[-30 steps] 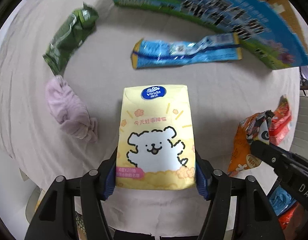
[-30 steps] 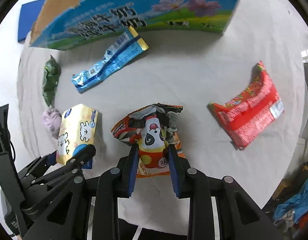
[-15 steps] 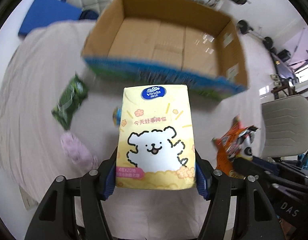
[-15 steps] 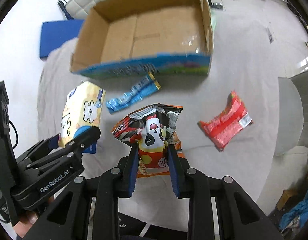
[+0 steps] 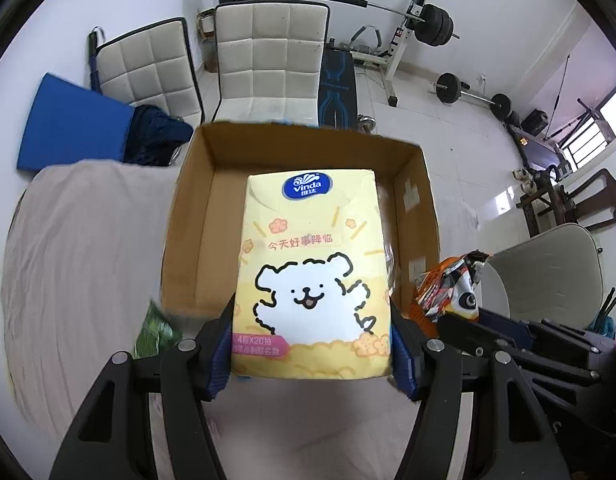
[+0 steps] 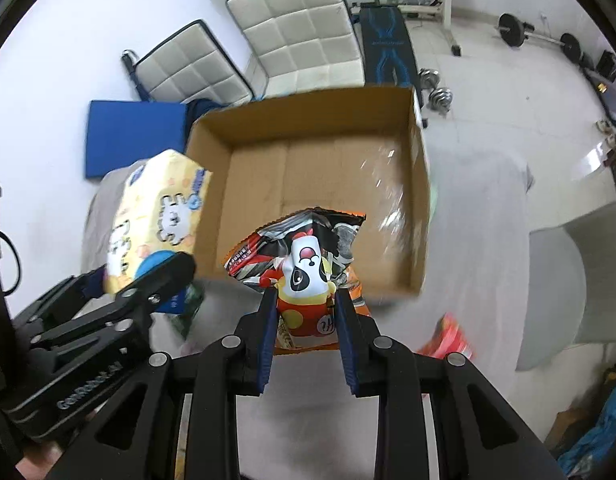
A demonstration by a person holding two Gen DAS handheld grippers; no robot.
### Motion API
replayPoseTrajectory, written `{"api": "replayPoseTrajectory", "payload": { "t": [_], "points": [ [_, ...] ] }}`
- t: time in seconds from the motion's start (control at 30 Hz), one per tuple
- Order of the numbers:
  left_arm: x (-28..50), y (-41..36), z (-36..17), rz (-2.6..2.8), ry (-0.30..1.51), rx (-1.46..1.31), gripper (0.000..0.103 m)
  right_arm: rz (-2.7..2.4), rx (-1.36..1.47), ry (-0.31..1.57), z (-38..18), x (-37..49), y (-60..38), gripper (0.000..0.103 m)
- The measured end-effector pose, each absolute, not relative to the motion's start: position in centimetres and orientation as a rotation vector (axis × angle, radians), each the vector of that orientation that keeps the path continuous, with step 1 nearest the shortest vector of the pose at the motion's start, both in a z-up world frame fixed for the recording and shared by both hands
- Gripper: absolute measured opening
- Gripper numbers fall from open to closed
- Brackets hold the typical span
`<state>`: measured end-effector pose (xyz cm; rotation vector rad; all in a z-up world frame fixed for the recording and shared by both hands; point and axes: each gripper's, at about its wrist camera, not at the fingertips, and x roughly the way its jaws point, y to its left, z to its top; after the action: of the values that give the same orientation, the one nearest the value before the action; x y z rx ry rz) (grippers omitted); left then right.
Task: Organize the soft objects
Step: 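Carry both items into the cardboard box and open both tools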
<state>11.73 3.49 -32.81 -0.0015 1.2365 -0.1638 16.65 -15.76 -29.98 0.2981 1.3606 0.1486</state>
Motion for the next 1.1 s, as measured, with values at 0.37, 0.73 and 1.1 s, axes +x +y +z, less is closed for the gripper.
{"api": "replayPoseTrajectory", "payload": {
  "t": [0.37, 0.73, 1.1],
  "points": [
    [22.8, 1.2, -32.7, -0.235, 1.382, -0.055, 0.061, 0.06, 0.235, 1.424, -37.0, 28.1, -15.5, 0.03],
    [28.2, -1.4, -36.6, -0.308, 1.483, -0.051, 0.061, 0.053, 0.214, 1.492, -44.3, 33.3, -14.8, 0.03],
    [30.1, -1.4, -36.6, -0.287, 1.508, -0.027, 0.064, 0.039, 0.213, 1.493, -45.7, 34.7, -15.2, 0.055]
  ]
}}
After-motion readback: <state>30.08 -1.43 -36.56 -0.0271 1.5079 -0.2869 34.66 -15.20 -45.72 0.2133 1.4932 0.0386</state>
